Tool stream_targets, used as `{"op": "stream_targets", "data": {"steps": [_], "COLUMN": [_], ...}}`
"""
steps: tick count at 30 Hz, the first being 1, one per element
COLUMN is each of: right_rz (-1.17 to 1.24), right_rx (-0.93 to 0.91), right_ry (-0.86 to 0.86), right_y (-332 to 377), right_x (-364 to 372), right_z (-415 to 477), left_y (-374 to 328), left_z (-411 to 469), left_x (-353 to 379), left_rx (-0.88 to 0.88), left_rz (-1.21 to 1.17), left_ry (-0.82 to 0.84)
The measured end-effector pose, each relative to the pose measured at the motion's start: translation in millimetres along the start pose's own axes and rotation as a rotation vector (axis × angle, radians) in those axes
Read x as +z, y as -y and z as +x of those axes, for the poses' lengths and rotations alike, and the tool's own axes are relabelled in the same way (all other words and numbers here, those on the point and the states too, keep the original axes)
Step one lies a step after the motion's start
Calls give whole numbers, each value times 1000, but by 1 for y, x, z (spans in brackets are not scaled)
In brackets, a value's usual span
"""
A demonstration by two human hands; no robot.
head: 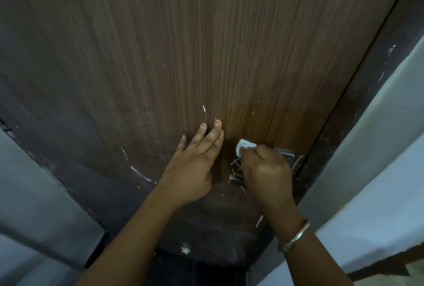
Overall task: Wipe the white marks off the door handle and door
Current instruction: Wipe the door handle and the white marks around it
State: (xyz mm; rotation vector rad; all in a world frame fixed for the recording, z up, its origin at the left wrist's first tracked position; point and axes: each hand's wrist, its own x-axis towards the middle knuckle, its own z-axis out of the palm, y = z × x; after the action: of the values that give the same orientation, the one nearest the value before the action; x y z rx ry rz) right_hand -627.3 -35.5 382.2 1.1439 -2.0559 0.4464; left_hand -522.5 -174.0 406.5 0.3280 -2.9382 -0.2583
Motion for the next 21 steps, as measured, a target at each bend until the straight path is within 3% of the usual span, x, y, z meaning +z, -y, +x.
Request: {"op": "stream_targets", "data": {"steps": [4, 9, 14, 18, 21], "right_rz": [50, 68, 81, 76, 71], "right_rx": [-45, -6, 111, 55, 83], "right_ry": [-23, 143, 28, 114, 56], "right_y": [11, 15, -5, -1, -11], "right_x": [3, 4, -5, 0, -4], "right_z": [13, 10, -2, -6, -12], "left_y": [-1, 5, 6, 5, 7], "left_z": [0, -1, -1, -1, -2], "left_x": [3, 4, 6, 7, 6], "left_rx": [-19, 3, 4, 0, 21], "left_rz": [-3, 40, 39, 24, 21], "left_ry": [-16, 2, 2, -10, 2]}}
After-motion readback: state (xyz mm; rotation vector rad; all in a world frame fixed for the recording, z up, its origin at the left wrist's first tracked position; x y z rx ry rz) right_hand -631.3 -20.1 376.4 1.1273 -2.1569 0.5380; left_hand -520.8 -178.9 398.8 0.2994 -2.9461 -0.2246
